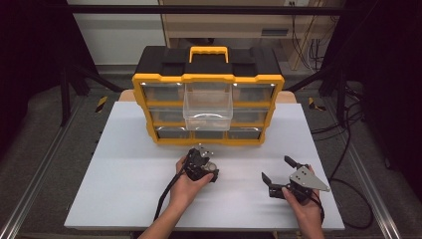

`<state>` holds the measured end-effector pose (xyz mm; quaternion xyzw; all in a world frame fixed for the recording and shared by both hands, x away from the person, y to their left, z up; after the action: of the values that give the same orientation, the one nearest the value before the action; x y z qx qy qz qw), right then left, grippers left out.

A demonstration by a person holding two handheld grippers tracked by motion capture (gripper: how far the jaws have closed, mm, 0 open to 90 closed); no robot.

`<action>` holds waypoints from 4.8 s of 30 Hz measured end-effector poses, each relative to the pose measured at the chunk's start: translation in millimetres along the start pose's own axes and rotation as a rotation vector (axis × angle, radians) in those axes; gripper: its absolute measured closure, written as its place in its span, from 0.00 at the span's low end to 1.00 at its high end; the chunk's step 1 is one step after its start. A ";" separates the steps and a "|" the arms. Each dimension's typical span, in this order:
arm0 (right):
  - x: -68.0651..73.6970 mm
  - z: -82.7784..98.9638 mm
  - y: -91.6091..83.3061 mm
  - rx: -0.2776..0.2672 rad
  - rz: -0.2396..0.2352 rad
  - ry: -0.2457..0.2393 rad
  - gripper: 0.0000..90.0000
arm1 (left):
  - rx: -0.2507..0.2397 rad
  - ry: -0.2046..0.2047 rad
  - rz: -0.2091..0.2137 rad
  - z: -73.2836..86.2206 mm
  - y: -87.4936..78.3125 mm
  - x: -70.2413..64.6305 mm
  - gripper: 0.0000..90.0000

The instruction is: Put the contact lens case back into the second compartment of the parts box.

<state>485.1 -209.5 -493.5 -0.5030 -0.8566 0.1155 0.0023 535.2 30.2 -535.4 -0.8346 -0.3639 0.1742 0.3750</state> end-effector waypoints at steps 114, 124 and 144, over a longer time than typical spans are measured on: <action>-10.3 4.1 3.3 0.022 0.015 0.020 0.04 | -0.315 0.069 0.106 -83.8 -180.6 -54.0 0.30; -10.4 4.1 2.8 0.022 0.015 0.023 0.04 | -0.373 0.085 0.104 -110.5 -210.4 -57.6 0.30; -10.5 4.8 1.2 0.024 0.021 0.028 0.04 | -0.420 0.081 0.013 -155.2 -238.2 -28.9 0.30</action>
<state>490.7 -219.0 -497.3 -0.5135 -0.8496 0.1187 0.0191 489.6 39.5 -253.4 -0.9031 -0.3713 0.0635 0.2060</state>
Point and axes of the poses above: each handheld gripper's, and its own axes: y roughly forward along the jaws, z roughly out of its underside, x roughly to its left, the point moved 8 cm from there along y, roughly forward along the jaws, and after that the axes turned 2 degrees about z, right-handed, at the moved point
